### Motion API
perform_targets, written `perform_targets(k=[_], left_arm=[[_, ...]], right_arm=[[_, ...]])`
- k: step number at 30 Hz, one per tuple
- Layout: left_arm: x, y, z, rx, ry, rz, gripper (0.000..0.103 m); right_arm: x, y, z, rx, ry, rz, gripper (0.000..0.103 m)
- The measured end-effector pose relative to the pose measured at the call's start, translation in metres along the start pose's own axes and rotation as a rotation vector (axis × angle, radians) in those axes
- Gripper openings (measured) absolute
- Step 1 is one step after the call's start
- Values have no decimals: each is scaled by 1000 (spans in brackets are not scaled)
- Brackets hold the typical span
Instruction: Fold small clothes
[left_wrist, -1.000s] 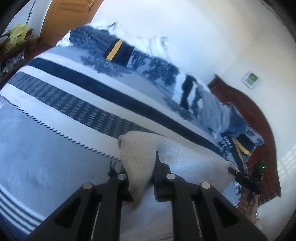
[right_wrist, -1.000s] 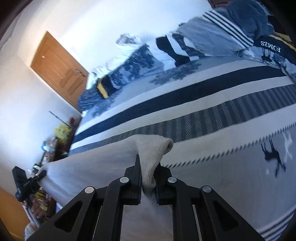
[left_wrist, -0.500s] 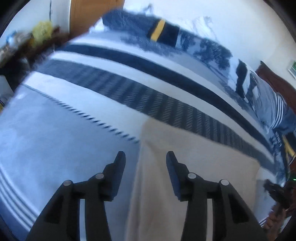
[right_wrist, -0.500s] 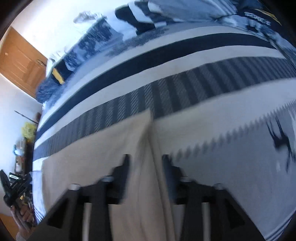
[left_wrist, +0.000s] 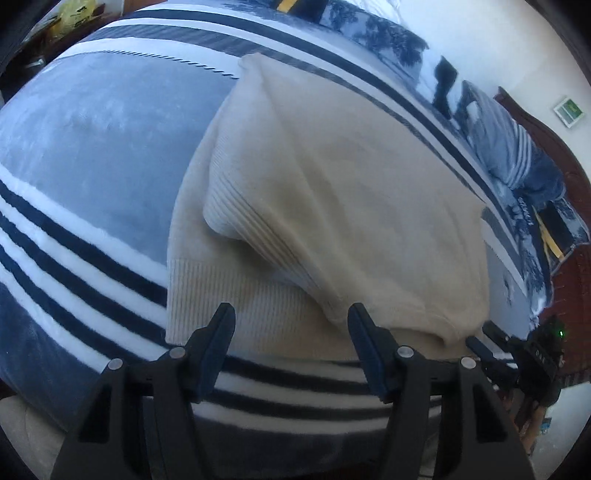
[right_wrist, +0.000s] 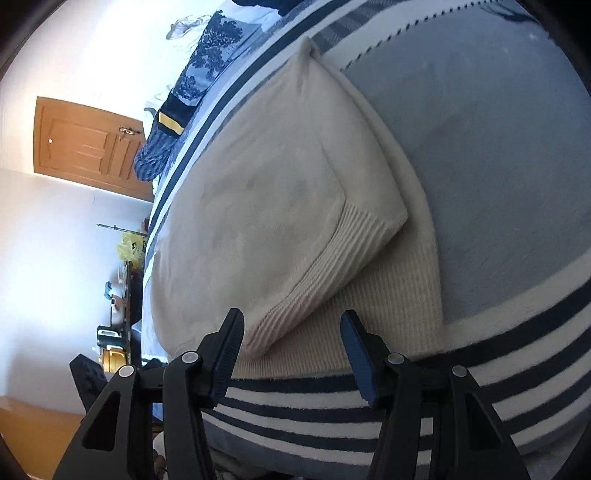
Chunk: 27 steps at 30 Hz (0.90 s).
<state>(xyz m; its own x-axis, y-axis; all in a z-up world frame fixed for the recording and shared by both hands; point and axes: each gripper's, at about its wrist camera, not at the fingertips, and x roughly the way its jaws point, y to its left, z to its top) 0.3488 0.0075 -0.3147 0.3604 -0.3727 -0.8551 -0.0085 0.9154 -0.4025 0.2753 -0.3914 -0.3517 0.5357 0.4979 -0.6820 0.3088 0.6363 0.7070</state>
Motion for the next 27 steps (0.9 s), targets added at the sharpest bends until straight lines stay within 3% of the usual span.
perform_targets(k=[4, 7, 9, 11, 13, 17, 20, 23, 25, 27], left_arm=[[3, 1, 16, -44, -20, 15, 62], [17, -2, 29, -50, 25, 3, 62], [35, -3, 35, -50, 85, 27, 47], [34, -5, 36, -27, 72, 36, 8], [22, -6, 34, -26, 46, 5, 7], [-21, 5, 20, -60, -59, -92, 6], [-12, 17, 7, -68, -19, -77, 7], [14, 28, 1, -106, 43, -80, 7], [12, 33, 0, -139, 37, -103, 10], [6, 37, -3, -133, 15, -94, 17]], right_arm=[[13, -6, 1, 37, 2, 6, 43], [17, -3, 4, 3, -11, -24, 32], [19, 2, 6, -25, -12, -48, 24], [20, 6, 6, -49, -16, -84, 14], [16, 2, 7, -42, -7, -70, 5], [-19, 20, 2, -100, -57, -65, 4], [-29, 25, -11, -126, -58, -80, 4], [-4, 8, -14, -102, 0, -167, 4], [-3, 3, -12, -59, -6, -148, 4], [-15, 12, -12, -96, -53, -148, 5]])
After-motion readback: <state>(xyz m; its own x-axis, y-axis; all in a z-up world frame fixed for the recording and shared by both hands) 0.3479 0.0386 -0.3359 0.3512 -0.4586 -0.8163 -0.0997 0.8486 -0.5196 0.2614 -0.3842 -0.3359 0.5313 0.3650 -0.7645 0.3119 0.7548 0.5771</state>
